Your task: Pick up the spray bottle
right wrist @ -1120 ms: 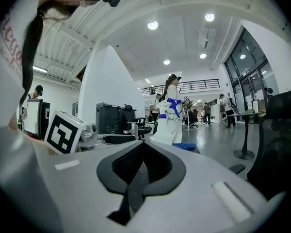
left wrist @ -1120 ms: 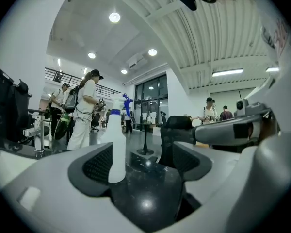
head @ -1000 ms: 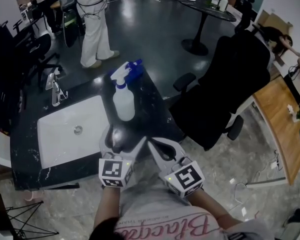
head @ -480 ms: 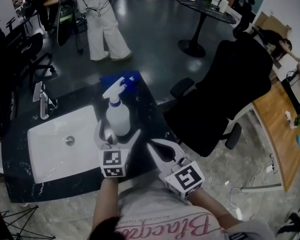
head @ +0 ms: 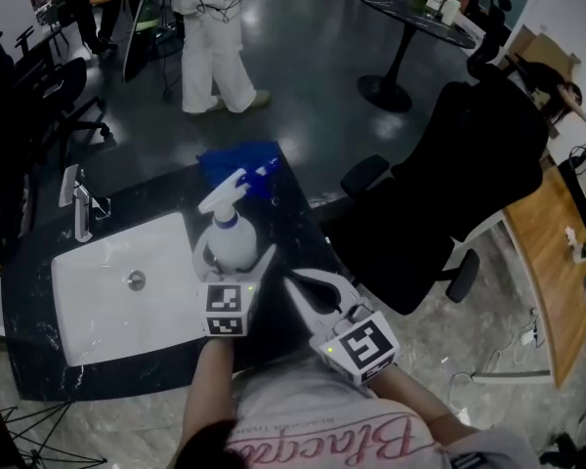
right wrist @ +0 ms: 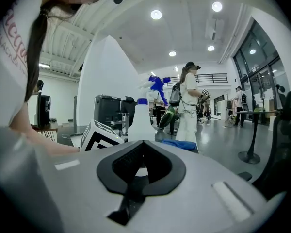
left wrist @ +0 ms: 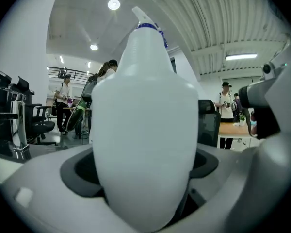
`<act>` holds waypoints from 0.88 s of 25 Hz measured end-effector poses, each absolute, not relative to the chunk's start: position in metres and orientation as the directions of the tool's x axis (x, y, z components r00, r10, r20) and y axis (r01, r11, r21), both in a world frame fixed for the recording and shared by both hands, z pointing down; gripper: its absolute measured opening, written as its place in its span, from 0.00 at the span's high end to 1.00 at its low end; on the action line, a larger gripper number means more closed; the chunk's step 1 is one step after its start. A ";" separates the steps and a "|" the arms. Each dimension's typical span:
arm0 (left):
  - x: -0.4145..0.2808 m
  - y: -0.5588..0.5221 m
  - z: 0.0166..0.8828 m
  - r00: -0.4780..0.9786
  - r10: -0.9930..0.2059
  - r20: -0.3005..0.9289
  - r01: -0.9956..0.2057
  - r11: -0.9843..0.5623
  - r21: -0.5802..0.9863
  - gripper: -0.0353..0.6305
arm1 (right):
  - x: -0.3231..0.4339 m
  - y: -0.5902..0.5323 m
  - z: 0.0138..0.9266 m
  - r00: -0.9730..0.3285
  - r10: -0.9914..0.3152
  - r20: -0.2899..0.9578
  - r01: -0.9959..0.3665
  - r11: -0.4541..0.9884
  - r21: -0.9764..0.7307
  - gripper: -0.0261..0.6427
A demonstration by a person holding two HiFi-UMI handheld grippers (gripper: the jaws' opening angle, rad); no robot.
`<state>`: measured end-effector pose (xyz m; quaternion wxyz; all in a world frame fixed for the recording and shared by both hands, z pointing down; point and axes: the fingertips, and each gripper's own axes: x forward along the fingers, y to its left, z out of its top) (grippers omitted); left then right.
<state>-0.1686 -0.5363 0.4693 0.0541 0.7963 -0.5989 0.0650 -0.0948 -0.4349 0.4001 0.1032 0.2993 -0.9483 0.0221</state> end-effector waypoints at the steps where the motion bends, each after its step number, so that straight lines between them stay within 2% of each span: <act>1: -0.169 -0.537 0.470 0.273 -0.947 0.171 -0.961 -0.276 0.006 0.28 | -0.096 -0.435 0.402 -0.801 -0.559 0.215 -0.569 0.822 0.021 0.96; 2: -0.169 -0.537 0.471 0.272 -0.947 0.172 -0.961 -0.276 0.004 0.32 | -0.096 -0.436 0.403 -0.801 -0.556 0.219 -0.567 0.824 0.020 0.96; 12: -0.170 -0.534 0.469 0.269 -0.946 0.183 -0.961 -0.275 -0.010 0.32 | -0.104 -0.427 0.398 -0.805 -0.550 0.222 -0.560 0.828 0.024 0.96; 22: -0.169 -0.478 0.417 0.291 -0.950 0.113 -0.954 -0.297 -0.043 0.32 | -0.102 -0.395 0.396 -0.803 -0.559 0.210 -0.567 0.823 0.022 0.96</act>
